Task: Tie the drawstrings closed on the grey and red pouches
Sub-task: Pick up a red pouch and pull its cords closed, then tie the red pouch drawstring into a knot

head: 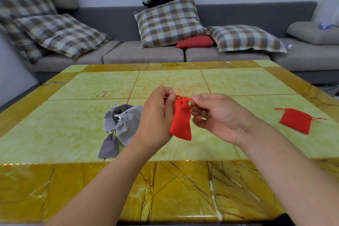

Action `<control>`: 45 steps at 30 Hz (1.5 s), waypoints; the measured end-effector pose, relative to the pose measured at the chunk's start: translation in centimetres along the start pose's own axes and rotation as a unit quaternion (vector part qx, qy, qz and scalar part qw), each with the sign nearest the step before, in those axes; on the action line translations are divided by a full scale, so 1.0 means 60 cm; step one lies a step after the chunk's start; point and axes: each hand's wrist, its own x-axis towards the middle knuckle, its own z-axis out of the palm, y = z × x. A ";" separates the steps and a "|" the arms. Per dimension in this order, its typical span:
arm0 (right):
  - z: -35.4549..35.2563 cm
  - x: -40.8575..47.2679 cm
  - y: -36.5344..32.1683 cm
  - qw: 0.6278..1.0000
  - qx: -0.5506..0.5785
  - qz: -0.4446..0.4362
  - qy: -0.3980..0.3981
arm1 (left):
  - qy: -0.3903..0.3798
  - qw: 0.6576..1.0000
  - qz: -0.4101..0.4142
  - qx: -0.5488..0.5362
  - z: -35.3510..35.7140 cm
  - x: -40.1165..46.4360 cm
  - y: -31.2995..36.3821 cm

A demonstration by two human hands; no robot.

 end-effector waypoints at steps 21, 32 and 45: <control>-0.303 0.051 0.031 0.700 -0.560 0.190 0.401 | -0.114 0.914 -0.119 0.372 0.000 0.028 -0.090; -0.165 0.082 0.065 0.760 -0.634 0.043 0.134 | -0.381 0.838 0.048 0.388 0.053 -0.002 -0.086; -0.007 0.042 0.033 0.993 0.093 0.006 -0.079 | -0.014 0.920 -0.272 -0.281 0.027 0.029 -0.015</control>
